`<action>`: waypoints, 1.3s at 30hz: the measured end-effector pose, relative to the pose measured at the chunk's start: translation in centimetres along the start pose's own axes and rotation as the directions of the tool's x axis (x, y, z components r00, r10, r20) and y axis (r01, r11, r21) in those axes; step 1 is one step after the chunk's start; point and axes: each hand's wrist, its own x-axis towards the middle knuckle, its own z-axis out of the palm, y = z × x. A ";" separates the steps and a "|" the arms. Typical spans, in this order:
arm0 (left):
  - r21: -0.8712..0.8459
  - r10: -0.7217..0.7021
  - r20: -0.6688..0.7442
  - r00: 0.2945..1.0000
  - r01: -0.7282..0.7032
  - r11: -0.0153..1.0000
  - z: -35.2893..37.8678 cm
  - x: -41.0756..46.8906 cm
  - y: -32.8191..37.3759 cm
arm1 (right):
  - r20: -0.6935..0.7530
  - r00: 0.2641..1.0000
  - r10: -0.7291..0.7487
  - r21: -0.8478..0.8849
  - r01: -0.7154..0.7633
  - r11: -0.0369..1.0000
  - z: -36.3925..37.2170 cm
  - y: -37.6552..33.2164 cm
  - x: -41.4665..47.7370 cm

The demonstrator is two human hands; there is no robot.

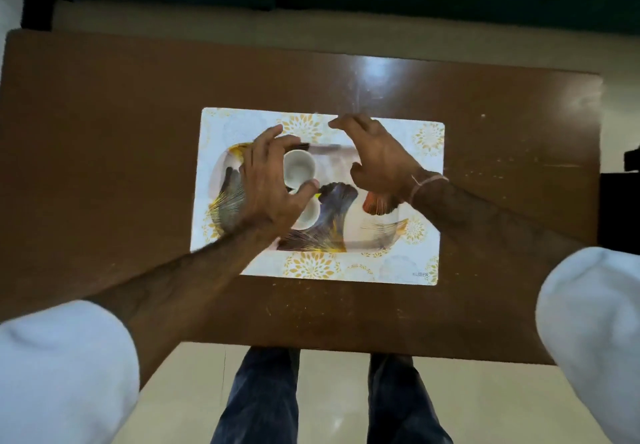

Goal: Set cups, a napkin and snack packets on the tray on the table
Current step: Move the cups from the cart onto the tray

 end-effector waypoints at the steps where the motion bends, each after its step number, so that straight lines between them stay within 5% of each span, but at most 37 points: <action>1: 0.032 0.006 0.044 0.999 -0.007 0.999 0.7 0.9 1.1 | -0.048 0.998 0.043 -0.007 -0.043 0.999 -0.5 1.0 -0.8; 10: 0.104 0.193 0.332 0.923 -0.239 0.966 12.0 5.4 13.4 | -0.298 0.913 0.280 -0.052 -0.308 0.950 -6.2 14.0 -11.5; 19: -0.007 0.344 0.478 0.808 -0.388 0.922 26.6 3.1 28.1 | -0.360 0.788 0.500 -0.018 -0.542 0.840 -11.9 27.5 -24.6; 25: -0.093 0.435 0.552 0.712 -0.466 0.880 35.9 -0.2 36.8 | -0.484 0.614 0.623 0.034 -0.698 0.715 -14.3 35.9 -33.7; 31: -0.093 0.524 0.567 0.636 -0.583 0.807 41.9 -3.2 43.8 | -0.603 0.359 0.712 0.123 -0.840 0.528 -15.5 42.8 -40.8; 34: -0.112 0.510 0.609 0.607 -0.571 0.813 44.5 -4.6 46.3 | -0.549 0.284 0.786 0.205 -0.866 0.456 -16.2 45.6 -42.5; 39: -0.096 0.359 0.687 0.631 -0.411 0.907 48.7 -6.8 48.4 | -0.431 0.320 0.844 0.274 -0.844 0.461 -16.5 48.1 -43.6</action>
